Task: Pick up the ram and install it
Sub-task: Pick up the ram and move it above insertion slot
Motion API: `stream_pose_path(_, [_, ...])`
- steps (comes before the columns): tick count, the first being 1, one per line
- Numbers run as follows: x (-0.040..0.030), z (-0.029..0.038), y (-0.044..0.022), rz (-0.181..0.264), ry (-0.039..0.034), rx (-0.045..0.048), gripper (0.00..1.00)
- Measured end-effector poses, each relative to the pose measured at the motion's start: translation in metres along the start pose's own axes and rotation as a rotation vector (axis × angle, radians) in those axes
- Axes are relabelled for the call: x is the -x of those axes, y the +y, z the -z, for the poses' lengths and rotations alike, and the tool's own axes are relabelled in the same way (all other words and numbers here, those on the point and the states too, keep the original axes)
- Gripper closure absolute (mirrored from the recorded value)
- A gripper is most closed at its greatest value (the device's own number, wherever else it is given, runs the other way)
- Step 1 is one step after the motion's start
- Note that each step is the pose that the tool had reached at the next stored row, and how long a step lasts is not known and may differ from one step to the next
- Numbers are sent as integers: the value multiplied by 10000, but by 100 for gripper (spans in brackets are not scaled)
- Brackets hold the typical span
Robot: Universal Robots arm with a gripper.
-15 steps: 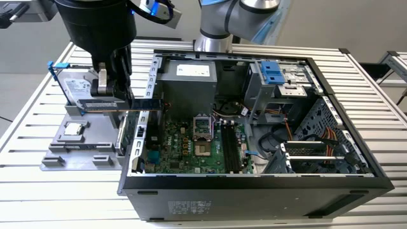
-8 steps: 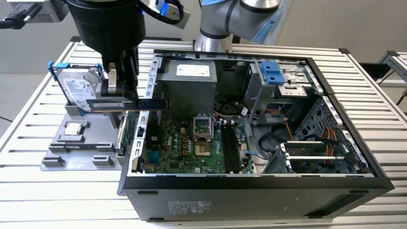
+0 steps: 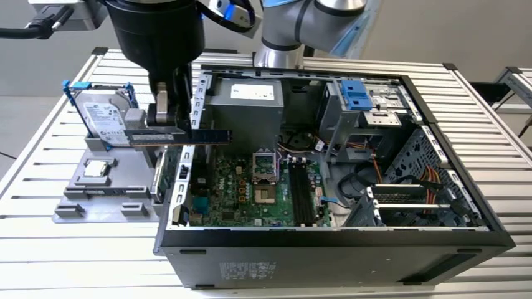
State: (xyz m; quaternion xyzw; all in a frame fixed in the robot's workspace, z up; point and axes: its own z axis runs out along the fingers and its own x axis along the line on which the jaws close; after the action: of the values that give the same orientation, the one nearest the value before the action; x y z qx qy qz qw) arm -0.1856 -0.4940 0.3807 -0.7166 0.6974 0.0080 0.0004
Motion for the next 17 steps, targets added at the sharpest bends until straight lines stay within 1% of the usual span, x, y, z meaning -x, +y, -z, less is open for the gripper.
stream_pose_path(17, [-7, 3, -263, 1, 0, 0, 100])
